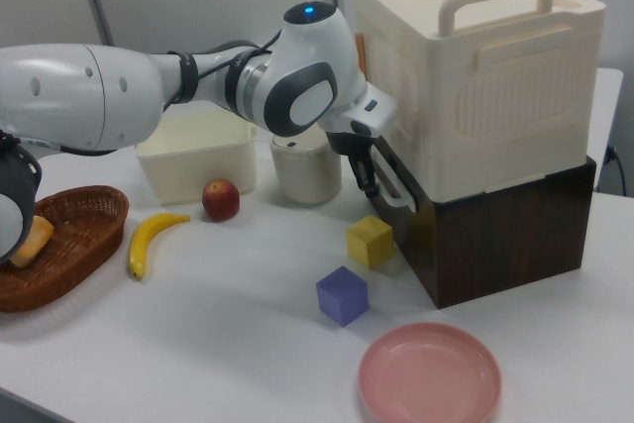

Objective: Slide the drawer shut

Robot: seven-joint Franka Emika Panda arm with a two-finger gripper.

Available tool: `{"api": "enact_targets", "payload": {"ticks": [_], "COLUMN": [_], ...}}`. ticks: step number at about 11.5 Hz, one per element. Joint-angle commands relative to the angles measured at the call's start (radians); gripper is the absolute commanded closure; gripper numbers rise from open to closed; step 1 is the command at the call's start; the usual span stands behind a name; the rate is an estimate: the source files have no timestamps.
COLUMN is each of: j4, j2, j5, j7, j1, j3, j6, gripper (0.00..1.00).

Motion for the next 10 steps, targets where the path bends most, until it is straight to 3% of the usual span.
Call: {"api": "enact_targets", "payload": {"ticks": [1,3,6,10], "j4": [0.019,0.010,-0.015,-0.015], "j2": [0.013,0.012,0.010,-0.007], "j5": [0.008,-0.001,-0.105,-0.123], "j7": [-0.026,-0.078,-0.090,-0.116], "j1": [0.003,0.010,0.038,0.166], "j3": [-0.007,0.019,0.131,0.143], "j6": [0.022,0.020,0.010,0.002], "gripper": [1.00,1.00,1.00,1.00]}}
